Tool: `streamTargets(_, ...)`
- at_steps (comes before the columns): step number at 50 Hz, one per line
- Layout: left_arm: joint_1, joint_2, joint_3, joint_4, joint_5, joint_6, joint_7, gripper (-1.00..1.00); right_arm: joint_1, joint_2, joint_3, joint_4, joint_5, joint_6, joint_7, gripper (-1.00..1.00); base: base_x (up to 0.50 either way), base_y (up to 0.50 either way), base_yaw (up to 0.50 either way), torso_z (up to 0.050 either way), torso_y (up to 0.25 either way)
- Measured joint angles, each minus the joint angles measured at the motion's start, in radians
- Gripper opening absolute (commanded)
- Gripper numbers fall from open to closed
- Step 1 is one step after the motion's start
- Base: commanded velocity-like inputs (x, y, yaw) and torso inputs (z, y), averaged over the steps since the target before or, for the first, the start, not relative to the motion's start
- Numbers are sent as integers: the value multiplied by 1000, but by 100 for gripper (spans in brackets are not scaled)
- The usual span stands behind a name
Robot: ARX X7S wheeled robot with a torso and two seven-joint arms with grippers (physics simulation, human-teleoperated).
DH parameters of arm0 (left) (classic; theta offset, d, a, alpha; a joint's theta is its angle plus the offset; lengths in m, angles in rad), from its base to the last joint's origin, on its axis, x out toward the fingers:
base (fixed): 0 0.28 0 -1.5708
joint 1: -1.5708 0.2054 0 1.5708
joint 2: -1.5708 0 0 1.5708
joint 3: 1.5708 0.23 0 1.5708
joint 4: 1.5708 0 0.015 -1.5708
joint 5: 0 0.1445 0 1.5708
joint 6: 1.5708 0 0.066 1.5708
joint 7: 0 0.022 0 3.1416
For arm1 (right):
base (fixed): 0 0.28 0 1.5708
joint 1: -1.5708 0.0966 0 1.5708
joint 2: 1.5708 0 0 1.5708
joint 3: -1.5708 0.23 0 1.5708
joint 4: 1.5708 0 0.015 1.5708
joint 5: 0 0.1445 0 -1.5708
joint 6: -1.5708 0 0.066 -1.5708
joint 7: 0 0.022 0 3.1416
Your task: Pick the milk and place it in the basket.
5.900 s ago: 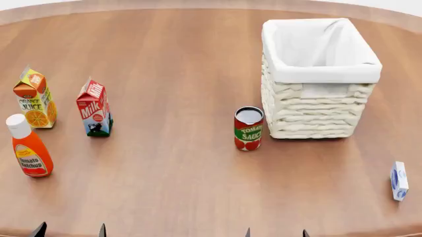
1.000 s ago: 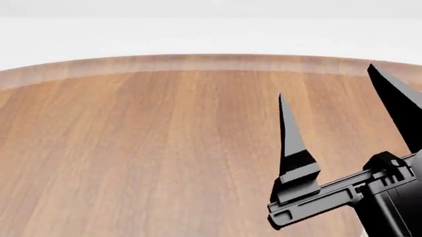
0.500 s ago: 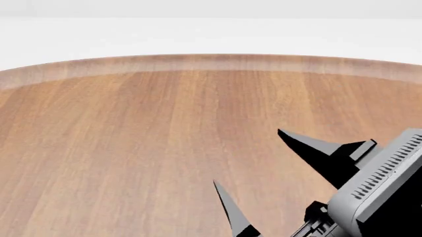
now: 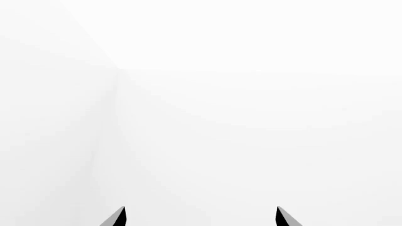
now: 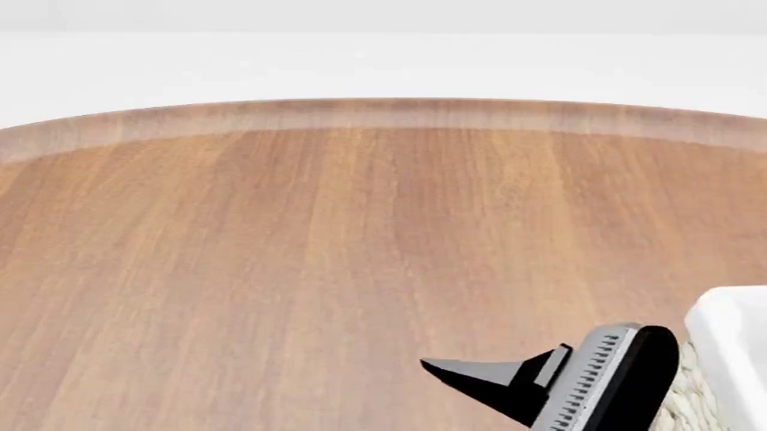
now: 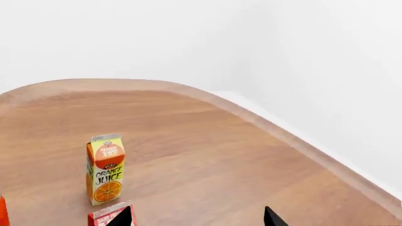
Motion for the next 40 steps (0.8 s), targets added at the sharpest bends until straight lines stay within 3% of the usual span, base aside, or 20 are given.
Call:
streamTargets(23, 0, -12, 12, -2, -5, 10, -13, 100, -67, 17, -60, 60, -31, -50, -162, 100, 0, 0, 0, 0, 0)
streamTargets(40, 3, -20, 18, -6, -7, 19, -21, 100, -58, -3, -80, 87, -44, -55, -198, 100, 0, 0, 0, 0, 0)
